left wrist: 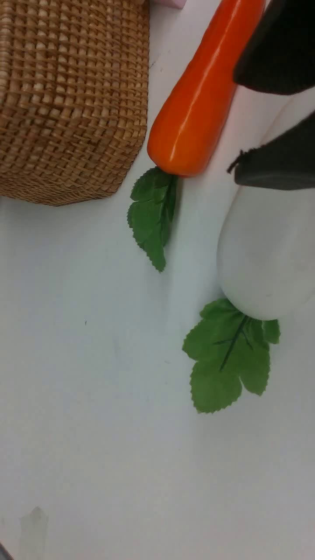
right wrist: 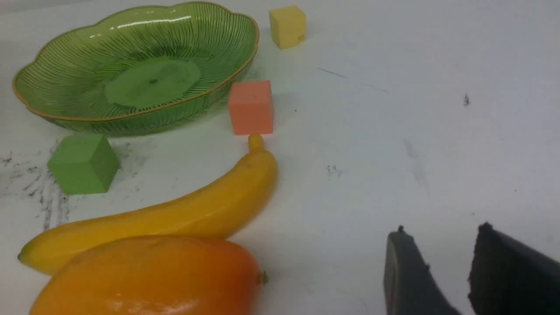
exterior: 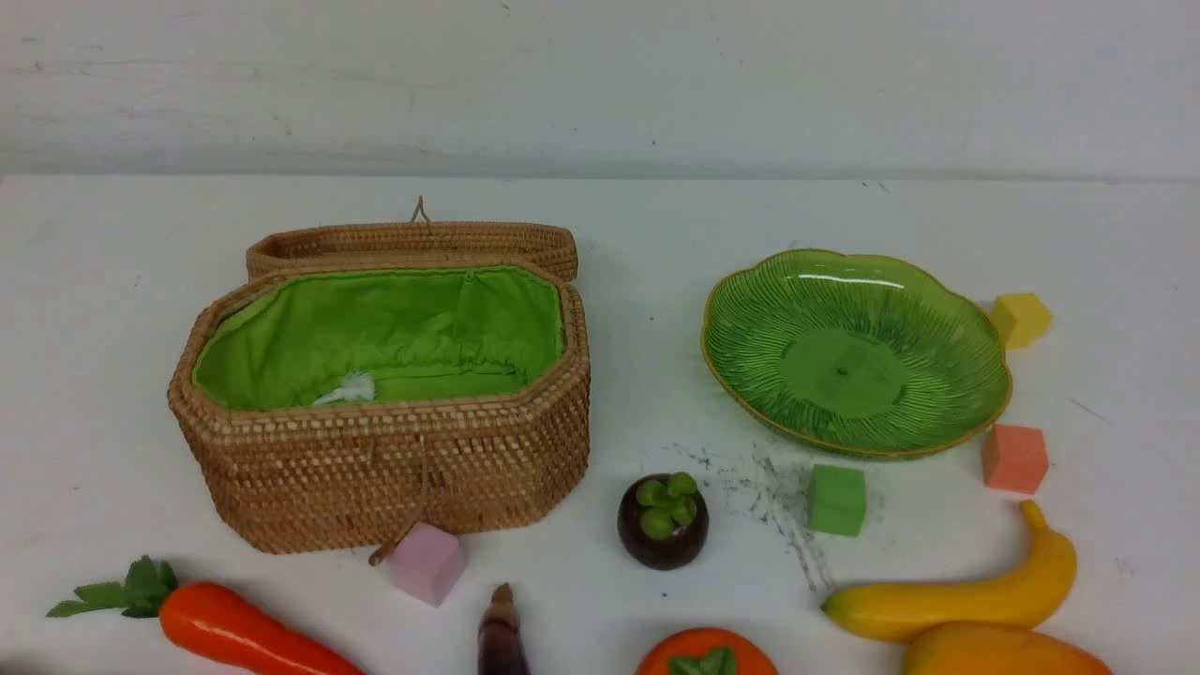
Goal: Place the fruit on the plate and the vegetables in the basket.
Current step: Take a daikon with your left arm and place it on the basket on the left.
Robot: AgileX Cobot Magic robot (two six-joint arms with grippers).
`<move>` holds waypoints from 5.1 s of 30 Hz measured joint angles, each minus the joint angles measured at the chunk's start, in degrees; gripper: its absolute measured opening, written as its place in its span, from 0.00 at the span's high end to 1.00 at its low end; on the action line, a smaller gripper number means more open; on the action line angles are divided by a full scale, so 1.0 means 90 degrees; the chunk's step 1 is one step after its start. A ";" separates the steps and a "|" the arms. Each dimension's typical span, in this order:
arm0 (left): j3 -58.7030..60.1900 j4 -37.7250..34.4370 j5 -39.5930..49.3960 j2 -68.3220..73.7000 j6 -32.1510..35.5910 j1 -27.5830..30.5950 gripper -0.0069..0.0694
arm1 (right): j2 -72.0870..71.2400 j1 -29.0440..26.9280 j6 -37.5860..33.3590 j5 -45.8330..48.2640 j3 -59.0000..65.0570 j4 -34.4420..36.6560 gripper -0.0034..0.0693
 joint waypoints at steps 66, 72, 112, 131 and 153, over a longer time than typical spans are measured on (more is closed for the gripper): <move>0.0000 -0.0121 -0.1989 0.0000 -0.0080 0.0000 0.60 | 0.0000 0.0000 0.0000 0.0000 0.0000 0.0006 0.62; 0.0000 -0.1091 -0.3703 0.0000 -0.1426 0.0000 0.60 | 0.0000 0.0000 0.0000 0.0000 0.0000 0.0006 0.62; -0.4177 0.0571 0.4590 0.3584 -0.5262 0.0000 0.60 | 0.0000 0.0000 0.0000 0.0000 0.0000 0.0006 0.62; -0.4177 0.0289 0.4819 0.5038 -0.4863 0.0000 0.47 | 0.0000 0.0000 0.0000 0.0000 0.0000 0.0006 0.62; -0.4177 -0.0142 0.3609 0.5769 -0.5506 0.0000 0.05 | 0.0000 0.0000 0.0000 0.0000 0.0000 0.0006 0.62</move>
